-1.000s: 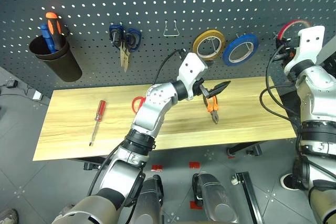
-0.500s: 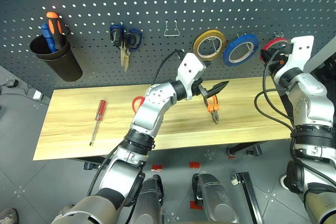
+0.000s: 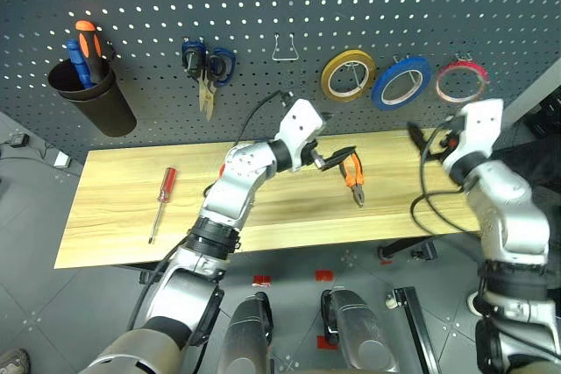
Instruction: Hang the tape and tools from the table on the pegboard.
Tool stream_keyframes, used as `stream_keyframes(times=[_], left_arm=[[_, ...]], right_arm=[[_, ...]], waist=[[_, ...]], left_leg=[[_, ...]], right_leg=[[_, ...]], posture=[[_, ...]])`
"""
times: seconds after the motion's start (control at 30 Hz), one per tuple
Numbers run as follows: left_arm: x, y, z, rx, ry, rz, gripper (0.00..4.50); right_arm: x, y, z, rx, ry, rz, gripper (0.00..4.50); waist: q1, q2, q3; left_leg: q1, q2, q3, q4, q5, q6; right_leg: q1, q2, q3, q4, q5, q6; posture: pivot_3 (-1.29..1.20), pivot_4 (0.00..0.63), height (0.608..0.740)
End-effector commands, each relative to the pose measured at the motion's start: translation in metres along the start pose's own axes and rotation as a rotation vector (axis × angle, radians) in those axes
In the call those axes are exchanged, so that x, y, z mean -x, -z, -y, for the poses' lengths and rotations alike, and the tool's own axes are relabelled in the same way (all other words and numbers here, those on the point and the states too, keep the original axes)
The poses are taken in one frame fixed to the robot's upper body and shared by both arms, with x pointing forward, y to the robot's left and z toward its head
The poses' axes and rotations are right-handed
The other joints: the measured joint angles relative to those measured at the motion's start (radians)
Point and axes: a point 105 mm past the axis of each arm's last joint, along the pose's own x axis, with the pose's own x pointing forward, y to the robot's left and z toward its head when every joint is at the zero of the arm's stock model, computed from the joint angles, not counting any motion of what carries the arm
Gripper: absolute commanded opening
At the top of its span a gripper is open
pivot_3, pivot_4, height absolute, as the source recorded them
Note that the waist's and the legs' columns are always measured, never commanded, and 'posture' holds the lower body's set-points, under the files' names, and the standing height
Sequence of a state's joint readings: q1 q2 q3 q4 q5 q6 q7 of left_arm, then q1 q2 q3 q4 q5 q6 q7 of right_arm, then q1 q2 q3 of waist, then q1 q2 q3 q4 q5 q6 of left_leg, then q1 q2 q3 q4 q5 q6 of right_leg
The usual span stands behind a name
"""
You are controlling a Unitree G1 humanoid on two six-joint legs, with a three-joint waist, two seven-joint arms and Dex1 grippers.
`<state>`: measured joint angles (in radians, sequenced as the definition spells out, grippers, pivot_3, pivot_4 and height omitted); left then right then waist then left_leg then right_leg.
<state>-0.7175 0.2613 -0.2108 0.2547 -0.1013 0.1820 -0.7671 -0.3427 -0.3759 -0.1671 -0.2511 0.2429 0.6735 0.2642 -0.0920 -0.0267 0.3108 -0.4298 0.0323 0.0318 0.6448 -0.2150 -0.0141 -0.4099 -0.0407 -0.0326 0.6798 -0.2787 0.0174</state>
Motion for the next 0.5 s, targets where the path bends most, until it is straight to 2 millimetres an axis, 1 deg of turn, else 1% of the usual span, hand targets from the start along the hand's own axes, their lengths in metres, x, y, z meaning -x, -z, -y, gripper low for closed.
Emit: stream_keyframes(times=[0.03, 0.13, 0.2, 0.27, 0.33, 0.5], left_arm=[[0.021, 0.02, -0.006, -0.028, 0.037, -0.091, 4.42], [0.046, 0.044, -0.017, -0.034, 0.047, -0.199, 4.42], [0.057, 0.055, -0.021, -0.03, 0.059, -0.247, 4.42], [0.067, 0.063, -0.025, -0.026, 0.074, -0.286, 4.42], [0.074, 0.068, -0.028, -0.028, 0.085, -0.307, 4.42], [0.079, 0.07, -0.033, -0.037, 0.109, -0.327, 4.42]], right_arm=[[0.011, 0.008, -0.034, -0.04, -0.049, -0.081, 4.46], [0.012, 0.03, -0.061, -0.112, -0.067, -0.198, 4.46], [0.01, 0.04, -0.07, -0.152, -0.071, -0.268, 4.46], [0.002, 0.048, -0.072, -0.153, -0.049, -0.318, 4.46], [-0.007, 0.057, -0.069, -0.138, -0.02, -0.365, 4.46], [-0.034, 0.07, -0.069, -0.111, -0.022, -0.426, 4.46]], waist=[[-0.001, 0.0, 0.0], [-0.003, 0.0, 0.0], [0.001, 0.0, 0.0], [0.003, 0.0, 0.0], [0.005, 0.0, 0.0], [0.007, 0.0, 0.0]], left_leg=[[0.0, 0.0, 0.0, 0.0, 0.0, 0.0], [0.0, 0.001, 0.0, 0.0, 0.0, 0.0], [0.0, 0.001, -0.001, 0.0, 0.0, 0.0], [0.0, 0.001, -0.001, 0.0, 0.0, 0.0], [0.0, -0.001, 0.0, 0.0, 0.0, 0.001], [-0.002, -0.003, 0.0, 0.0, -0.001, 0.001]], right_leg=[[0.0, 0.0, 0.0, 0.0, 0.0, 0.0], [-0.001, 0.0, 0.0, 0.0, 0.0, 0.0], [-0.001, -0.001, -0.001, 0.001, 0.0, 0.0], [-0.001, -0.001, -0.001, 0.0, 0.0, -0.001], [-0.002, -0.003, -0.001, 0.0, 0.0, -0.001], [-0.002, -0.005, -0.002, 0.0, 0.0, -0.001]], posture=[[-0.23, 0.311, 0.74], [-0.23, 0.313, 0.74], [-0.22, 0.312, 0.74], [-0.22, 0.311, 0.74], [-0.22, 0.309, 0.74], [-0.22, 0.31, 0.74]])
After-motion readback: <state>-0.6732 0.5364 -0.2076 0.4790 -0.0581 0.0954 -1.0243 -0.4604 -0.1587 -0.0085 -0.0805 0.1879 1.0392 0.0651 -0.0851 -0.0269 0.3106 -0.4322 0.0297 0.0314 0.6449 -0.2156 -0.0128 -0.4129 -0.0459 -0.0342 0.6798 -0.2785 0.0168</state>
